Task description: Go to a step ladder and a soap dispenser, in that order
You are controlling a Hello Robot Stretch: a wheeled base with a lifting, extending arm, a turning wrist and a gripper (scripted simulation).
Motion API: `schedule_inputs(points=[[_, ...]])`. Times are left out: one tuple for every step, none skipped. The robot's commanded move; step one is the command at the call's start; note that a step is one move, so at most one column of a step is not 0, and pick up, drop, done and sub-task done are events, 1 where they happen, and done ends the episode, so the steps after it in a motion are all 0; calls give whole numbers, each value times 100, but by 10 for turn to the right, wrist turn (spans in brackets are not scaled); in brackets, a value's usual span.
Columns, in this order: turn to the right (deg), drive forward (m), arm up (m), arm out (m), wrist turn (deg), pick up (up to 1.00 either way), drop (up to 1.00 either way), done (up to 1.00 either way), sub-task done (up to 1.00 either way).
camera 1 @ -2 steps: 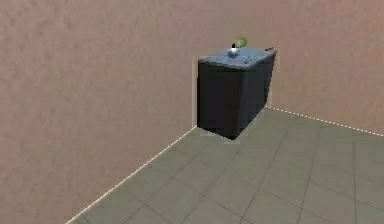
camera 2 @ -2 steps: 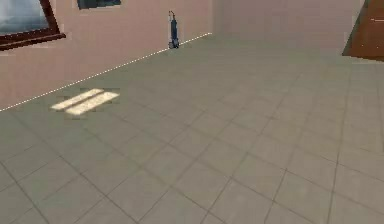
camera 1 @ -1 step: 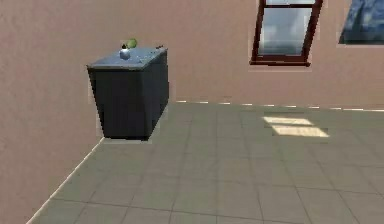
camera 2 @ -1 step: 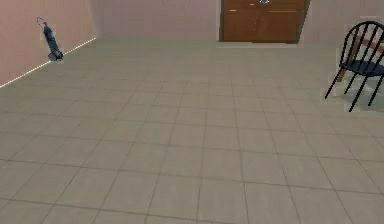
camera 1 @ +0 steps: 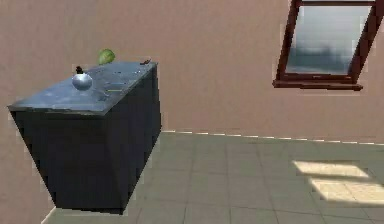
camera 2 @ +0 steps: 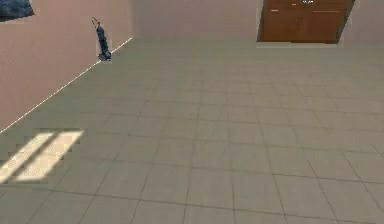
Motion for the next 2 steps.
schedule_inputs(points=[[0,90,0,0,0,0,0,0,0],[-450,0,0,0,0,0,0,0,0]])
